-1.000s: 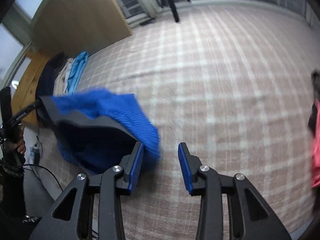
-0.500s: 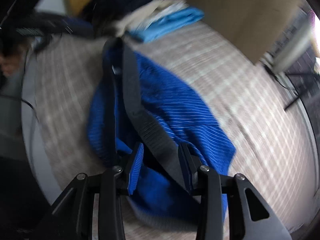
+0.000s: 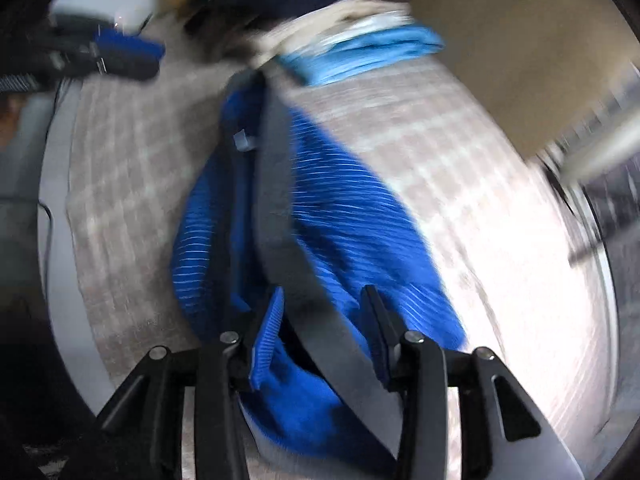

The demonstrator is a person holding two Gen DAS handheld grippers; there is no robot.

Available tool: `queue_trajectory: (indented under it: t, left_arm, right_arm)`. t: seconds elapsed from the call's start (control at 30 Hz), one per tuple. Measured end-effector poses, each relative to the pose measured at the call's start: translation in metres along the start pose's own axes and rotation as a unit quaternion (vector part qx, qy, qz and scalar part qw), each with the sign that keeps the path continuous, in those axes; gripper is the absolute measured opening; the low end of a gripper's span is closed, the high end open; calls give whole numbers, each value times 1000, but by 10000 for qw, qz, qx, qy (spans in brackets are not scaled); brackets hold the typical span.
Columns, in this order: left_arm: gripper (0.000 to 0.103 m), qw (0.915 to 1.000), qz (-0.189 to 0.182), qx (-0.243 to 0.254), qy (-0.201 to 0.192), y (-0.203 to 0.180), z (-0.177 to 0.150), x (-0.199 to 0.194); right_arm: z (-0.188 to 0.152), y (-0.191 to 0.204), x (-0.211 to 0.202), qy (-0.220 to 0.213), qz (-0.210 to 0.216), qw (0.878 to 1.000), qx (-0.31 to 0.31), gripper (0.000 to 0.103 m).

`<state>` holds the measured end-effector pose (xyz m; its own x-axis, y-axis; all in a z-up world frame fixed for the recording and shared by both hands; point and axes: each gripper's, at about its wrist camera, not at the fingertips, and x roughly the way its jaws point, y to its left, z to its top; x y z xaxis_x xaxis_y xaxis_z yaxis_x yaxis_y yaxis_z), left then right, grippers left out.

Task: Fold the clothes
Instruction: 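Grasp the waistband with the left tool at another point along it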

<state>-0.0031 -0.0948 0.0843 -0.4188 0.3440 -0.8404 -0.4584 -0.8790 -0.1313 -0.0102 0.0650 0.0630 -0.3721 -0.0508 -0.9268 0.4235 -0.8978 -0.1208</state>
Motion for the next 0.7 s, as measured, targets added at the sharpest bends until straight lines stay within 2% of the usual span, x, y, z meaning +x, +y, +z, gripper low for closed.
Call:
queue_trajectory:
  t: [0.1, 0.2, 0.27, 0.33, 0.37, 0.4, 0.47, 0.53, 0.7]
  left_arm:
    - [39, 9990, 177, 359, 201, -1, 21, 23]
    - [39, 9963, 259, 544, 606, 7, 33, 55]
    - [39, 9945, 286, 612, 799, 11, 36, 71]
    - [34, 9929, 278, 692, 929, 13, 37, 82]
    - [28, 9922, 263, 749, 959, 12, 38, 86]
    - [20, 9916, 220, 791, 994, 11, 38, 88]
    - [16, 9906, 210, 875, 1028, 9, 38, 90]
    - [8, 9899, 224, 921, 1051, 9, 39, 90]
    - [5, 9889, 217, 1086, 990, 6, 38, 81]
  right_arm:
    - [-30, -31, -22, -189, -27, 9959, 885, 45]
    - [-73, -55, -34, -269, -109, 9846, 1723, 45]
    - [-102, -69, -39, -304, -130, 9733, 2272, 45]
    - [-127, -79, -38, -319, 111, 9568, 2888, 45]
    - [-136, -81, -37, -335, 186, 9503, 3090, 45]
    - [-142, -80, -37, -359, 200, 9470, 3185, 45]
    - [-146, -75, -36, -398, 182, 9432, 3295, 45]
    - [-147, -71, -38, -490, 300, 9384, 3406, 44]
    - [-146, -57, -41, -633, 566, 9291, 3600, 40]
